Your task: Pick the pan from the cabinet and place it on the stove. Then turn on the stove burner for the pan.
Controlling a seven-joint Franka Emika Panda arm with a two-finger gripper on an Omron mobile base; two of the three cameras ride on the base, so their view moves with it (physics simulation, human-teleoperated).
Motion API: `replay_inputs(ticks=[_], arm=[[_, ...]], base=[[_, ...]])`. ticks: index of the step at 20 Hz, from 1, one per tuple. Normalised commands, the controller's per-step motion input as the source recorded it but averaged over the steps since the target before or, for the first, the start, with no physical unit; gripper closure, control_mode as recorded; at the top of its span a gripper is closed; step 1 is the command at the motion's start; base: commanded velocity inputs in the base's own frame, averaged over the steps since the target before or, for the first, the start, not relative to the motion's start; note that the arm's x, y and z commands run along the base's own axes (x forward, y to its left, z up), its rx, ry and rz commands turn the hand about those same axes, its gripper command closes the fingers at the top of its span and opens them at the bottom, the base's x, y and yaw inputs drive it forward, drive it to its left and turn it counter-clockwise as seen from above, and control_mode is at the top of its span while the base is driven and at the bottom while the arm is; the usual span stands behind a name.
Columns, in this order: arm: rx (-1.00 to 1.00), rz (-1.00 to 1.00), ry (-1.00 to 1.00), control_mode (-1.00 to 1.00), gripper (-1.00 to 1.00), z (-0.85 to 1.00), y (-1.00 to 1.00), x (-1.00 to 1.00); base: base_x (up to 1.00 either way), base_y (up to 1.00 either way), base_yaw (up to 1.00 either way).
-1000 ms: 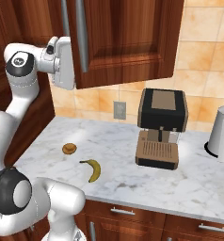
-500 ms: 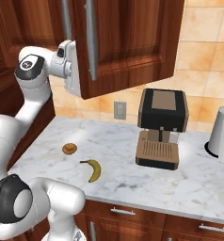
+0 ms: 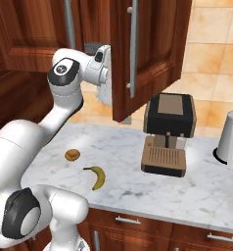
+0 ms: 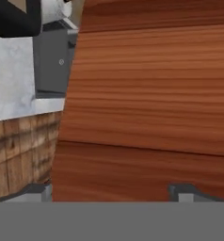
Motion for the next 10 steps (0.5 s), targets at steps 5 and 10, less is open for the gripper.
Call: replay_inputs(ticks=[5, 10], arm=[[0.10, -0.05, 0.07, -1.00, -1.00, -0.11, -0.94, -0.13], [0.11, -0.02, 0.02, -1.00, -1.00, -0.01, -0.70, 0.00]], base=[[0.00, 0.00, 0.00], [0.00, 0.00, 0.00]])
